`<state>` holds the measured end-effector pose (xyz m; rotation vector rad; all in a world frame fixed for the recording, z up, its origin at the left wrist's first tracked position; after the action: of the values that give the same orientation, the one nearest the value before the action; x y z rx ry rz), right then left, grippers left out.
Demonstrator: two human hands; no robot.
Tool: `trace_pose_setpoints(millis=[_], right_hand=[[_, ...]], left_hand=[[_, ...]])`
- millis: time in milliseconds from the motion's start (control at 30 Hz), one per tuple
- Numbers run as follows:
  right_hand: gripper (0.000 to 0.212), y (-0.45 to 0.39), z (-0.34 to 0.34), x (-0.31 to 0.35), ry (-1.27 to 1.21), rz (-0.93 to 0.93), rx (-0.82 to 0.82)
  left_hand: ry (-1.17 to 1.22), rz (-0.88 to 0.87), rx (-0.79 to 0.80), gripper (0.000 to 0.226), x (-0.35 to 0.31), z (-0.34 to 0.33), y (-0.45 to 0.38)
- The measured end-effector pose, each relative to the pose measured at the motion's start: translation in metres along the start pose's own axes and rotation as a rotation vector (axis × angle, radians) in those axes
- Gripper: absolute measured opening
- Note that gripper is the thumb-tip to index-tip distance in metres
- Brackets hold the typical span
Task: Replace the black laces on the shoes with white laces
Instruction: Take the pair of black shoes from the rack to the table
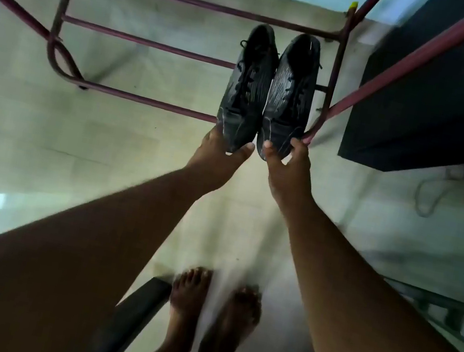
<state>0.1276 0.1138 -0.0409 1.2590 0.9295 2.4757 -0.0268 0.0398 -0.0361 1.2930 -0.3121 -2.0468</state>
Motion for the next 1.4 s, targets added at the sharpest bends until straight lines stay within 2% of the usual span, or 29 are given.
trace_pose_setpoints(millis=[100, 200, 367, 533, 667, 767, 1000, 1133, 1400], right_hand=[[0.088, -0.025, -0.006, -0.006, 0.09, 0.015, -0.088], [0.103, -0.049, -0.013, -0.013, 0.078, 0.002, -0.121], [0.125, -0.077, -0.023, -0.013, 0.016, -0.023, -0.076], [0.127, -0.089, -0.025, -0.016, 0.031, -0.05, -0.094], [0.12, -0.088, -0.025, -0.017, -0.043, -0.026, -0.103], [0.115, -0.084, -0.024, -0.013, -0.157, -0.037, -0.12], [0.11, -0.062, -0.015, 0.02, -0.317, -0.044, -0.132], [0.095, -0.038, -0.007, 0.028, -0.324, -0.033, -0.123], [0.11, 0.052, 0.01, 0.024, -0.357, -0.125, -0.096]], left_hand=[[-0.122, -0.027, -0.023, 0.097, 0.012, -0.009, -0.029], [-0.216, -0.017, -0.054, 0.109, 0.013, -0.017, -0.05], [-0.083, 0.016, -0.087, 0.121, 0.026, -0.02, -0.079], [-0.069, 0.065, -0.077, 0.129, 0.028, -0.017, -0.091], [-0.022, 0.065, -0.097, 0.123, 0.021, -0.01, -0.09], [0.071, 0.051, -0.118, 0.11, 0.013, -0.001, -0.086], [0.098, 0.036, -0.157, 0.084, -0.022, 0.023, -0.068], [0.114, 0.026, -0.166, 0.076, -0.034, 0.036, -0.044], [0.118, 0.065, -0.149, 0.077, -0.051, 0.062, 0.05]])
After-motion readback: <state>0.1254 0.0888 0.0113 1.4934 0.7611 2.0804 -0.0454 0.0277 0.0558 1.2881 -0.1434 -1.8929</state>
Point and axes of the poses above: each hand's wrist, its own y-axis away from the middle knuckle, its own z-axis out of the back of the hand, x = y × z, the point moved 6 cm from there along -y, towards the middle knuckle, and after that the axes turned 6 degrees about -z, right-handed, at the moved point
